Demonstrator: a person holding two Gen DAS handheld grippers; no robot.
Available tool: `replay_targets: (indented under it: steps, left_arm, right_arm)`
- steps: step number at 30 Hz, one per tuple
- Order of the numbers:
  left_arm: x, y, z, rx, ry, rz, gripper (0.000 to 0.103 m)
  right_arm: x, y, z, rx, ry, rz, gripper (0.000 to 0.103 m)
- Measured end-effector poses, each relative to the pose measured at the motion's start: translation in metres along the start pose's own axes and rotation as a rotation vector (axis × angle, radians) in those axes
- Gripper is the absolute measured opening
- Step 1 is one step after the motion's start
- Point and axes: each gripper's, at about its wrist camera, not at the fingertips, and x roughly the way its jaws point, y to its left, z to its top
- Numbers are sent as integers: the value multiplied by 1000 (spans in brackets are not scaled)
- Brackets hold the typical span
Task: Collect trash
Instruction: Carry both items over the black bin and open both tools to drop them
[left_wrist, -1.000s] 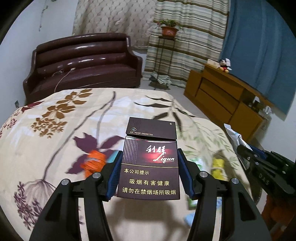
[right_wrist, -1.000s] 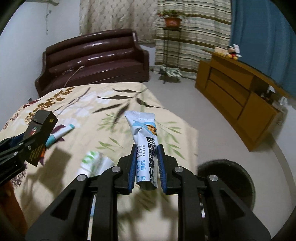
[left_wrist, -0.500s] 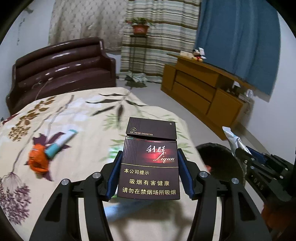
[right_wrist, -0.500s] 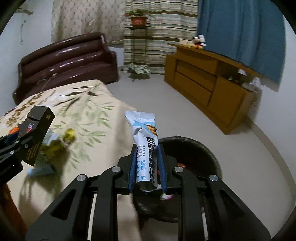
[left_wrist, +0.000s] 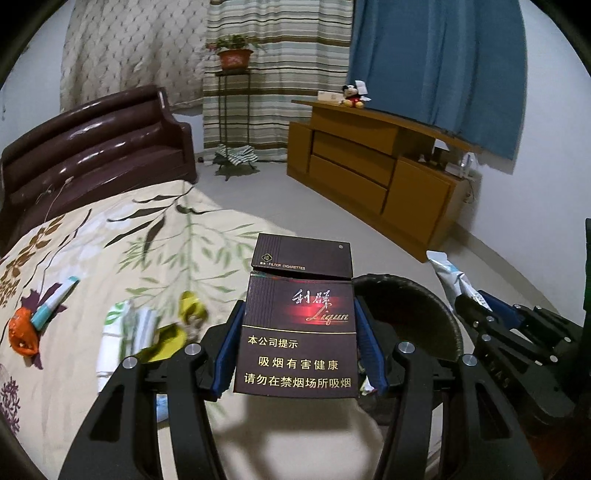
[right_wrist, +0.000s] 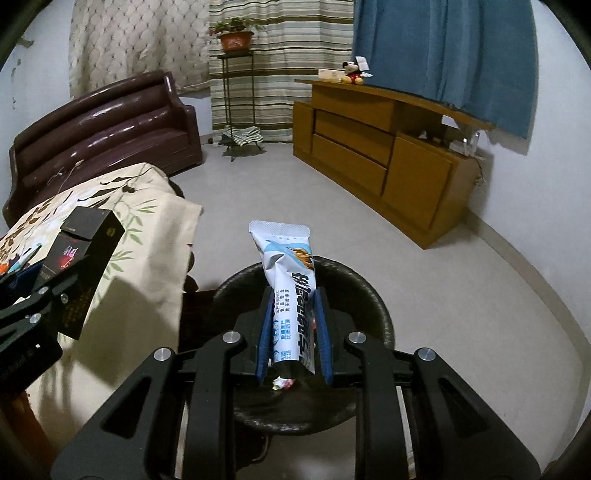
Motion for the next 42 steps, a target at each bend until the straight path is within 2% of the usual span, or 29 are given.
replay_targets:
  steps: [7, 23, 25, 28, 36, 42]
  left_arm:
    - [12, -21, 4, 30, 4, -10, 56]
    - [42, -42, 14, 74, 41, 4, 56]
    - [43, -42, 14, 69, 45, 7, 57]
    - [45, -43, 16, 68, 49, 3, 67]
    - [44, -40, 16, 52, 50, 3, 68]
    - [38, -33, 18, 40, 42, 4, 70]
  right_arm:
    - [9, -16, -1, 27, 4, -10, 21]
    - [22, -33, 0, 63, 14, -19, 21]
    - [23, -33, -1, 67, 12, -20, 24]
    - [24, -34, -1, 74, 13, -23, 33]
    - [23, -35, -1, 81, 9, -29, 35]
    - [21, -34, 0, 82, 7, -24, 41]
